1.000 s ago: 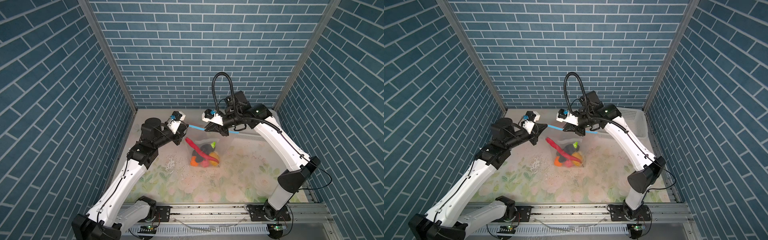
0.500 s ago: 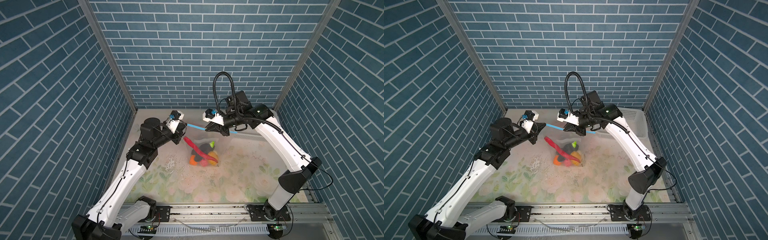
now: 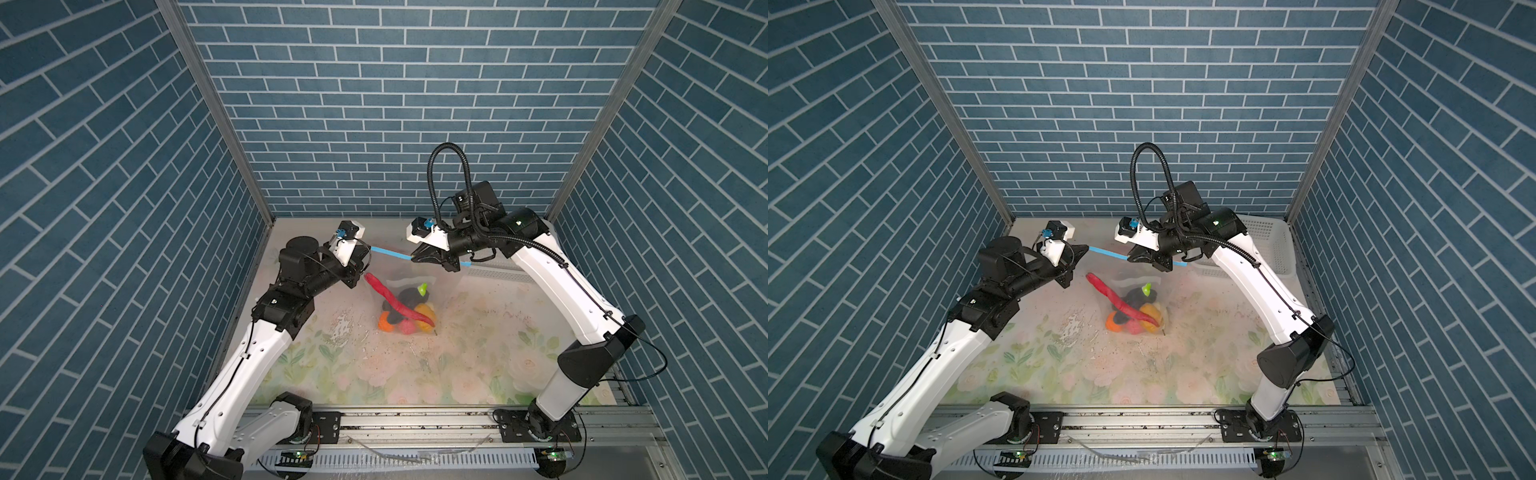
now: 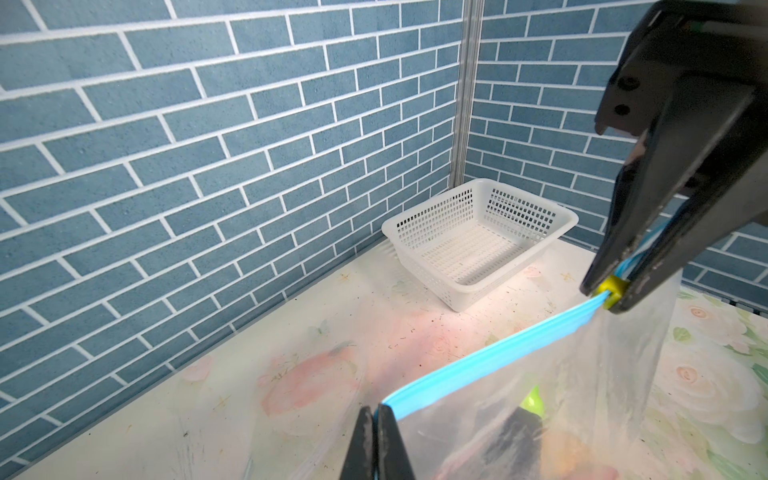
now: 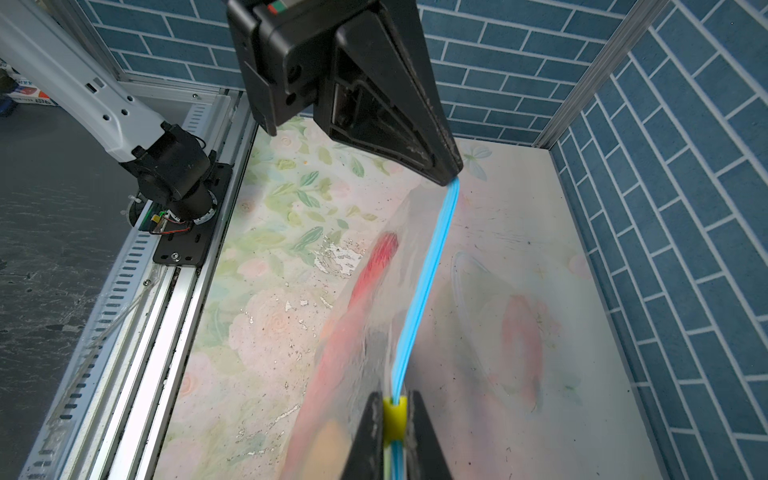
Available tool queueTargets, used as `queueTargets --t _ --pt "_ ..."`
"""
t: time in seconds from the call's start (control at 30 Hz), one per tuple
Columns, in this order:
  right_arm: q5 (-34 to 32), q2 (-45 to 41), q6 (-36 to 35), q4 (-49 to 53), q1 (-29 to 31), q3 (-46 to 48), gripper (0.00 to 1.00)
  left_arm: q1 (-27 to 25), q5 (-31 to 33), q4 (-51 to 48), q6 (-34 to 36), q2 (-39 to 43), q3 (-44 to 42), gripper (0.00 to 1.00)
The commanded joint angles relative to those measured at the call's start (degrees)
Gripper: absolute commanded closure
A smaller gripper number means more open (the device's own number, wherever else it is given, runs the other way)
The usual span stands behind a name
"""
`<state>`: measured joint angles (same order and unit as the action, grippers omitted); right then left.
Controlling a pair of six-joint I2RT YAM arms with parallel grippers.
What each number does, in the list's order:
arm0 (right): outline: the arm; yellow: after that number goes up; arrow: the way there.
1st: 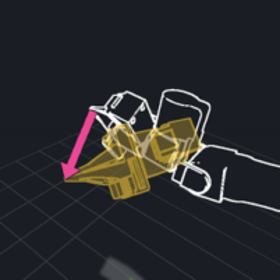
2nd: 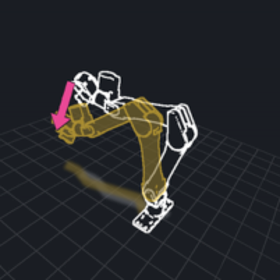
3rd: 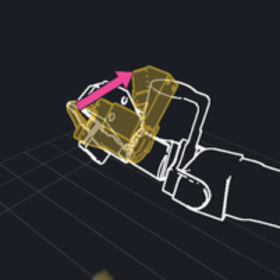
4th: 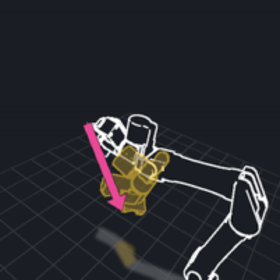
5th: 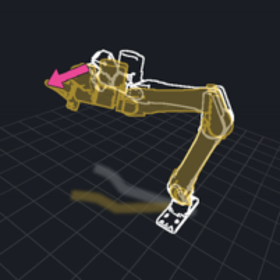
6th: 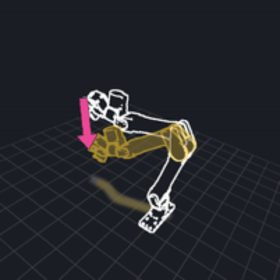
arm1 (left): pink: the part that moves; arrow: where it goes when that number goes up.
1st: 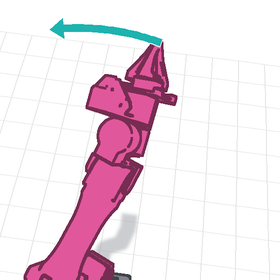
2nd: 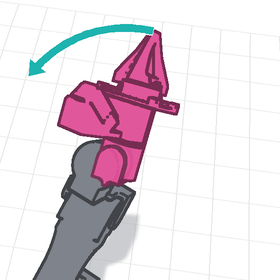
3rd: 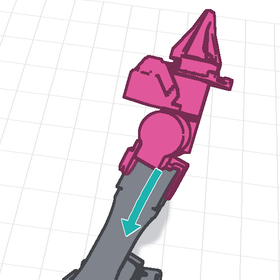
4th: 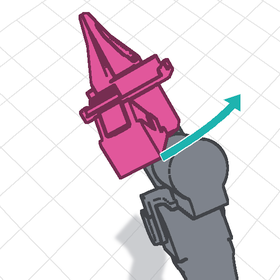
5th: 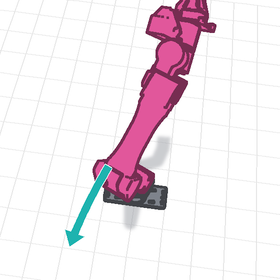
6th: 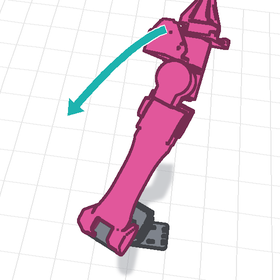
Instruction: Place the food in the zip-top bag and seal the zipper
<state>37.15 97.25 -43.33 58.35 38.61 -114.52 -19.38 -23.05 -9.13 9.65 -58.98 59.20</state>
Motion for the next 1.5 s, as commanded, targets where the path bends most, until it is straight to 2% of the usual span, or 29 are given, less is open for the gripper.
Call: queueTargets --t 0.0,1.47 --pt "0.8 -3.7 -0.4 2.9 -0.9 1.1 0.96 2.1 5.9 0.1 -0.5 0.8 -1.0 1.0" --pt "0.0 -5.2 -0.3 2.8 -1.7 2.6 0.96 4.3 14.0 0.7 -4.0 1.1 -2.3 1.0"
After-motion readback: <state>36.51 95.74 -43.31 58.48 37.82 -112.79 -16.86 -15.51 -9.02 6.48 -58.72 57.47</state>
